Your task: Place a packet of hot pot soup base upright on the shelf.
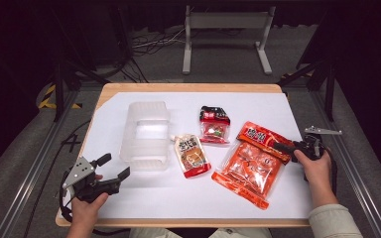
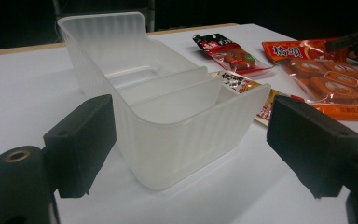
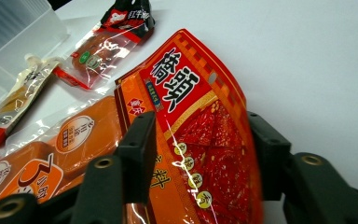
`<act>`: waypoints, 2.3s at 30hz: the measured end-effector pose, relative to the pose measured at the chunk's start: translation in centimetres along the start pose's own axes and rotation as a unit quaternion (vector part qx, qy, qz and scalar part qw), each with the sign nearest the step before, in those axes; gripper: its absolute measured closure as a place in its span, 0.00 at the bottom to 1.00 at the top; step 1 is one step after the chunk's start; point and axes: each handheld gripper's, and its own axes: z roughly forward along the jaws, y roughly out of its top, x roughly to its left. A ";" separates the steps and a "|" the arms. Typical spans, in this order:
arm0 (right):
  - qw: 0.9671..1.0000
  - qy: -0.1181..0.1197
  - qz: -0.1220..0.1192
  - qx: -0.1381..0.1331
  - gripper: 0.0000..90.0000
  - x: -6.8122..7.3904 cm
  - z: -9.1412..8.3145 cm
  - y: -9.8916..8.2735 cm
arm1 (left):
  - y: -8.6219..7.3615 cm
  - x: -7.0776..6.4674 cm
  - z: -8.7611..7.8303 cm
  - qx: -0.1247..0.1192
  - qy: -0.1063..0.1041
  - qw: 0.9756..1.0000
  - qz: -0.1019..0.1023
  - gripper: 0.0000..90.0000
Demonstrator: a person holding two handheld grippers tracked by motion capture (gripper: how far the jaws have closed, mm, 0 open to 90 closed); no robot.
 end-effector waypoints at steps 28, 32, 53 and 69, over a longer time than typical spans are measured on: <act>0.996 -0.025 -0.072 0.047 1.00 1.6 0.3 0.6 | 0.0 0.0 -0.1 -0.001 0.001 1.000 0.000 0.18; 0.997 -0.019 -0.068 0.026 1.00 2.0 -0.8 1.3 | 0.0 0.1 -0.1 -0.001 0.002 1.000 -0.002 0.18; 0.994 0.017 -0.104 -0.033 1.00 6.3 -5.2 4.4 | 0.0 0.0 -0.2 0.000 0.008 1.000 -0.003 0.18; 0.984 0.104 -0.135 -0.045 1.00 11.2 -7.9 6.9 | 0.0 -0.1 -0.3 0.000 0.008 1.000 -0.003 0.18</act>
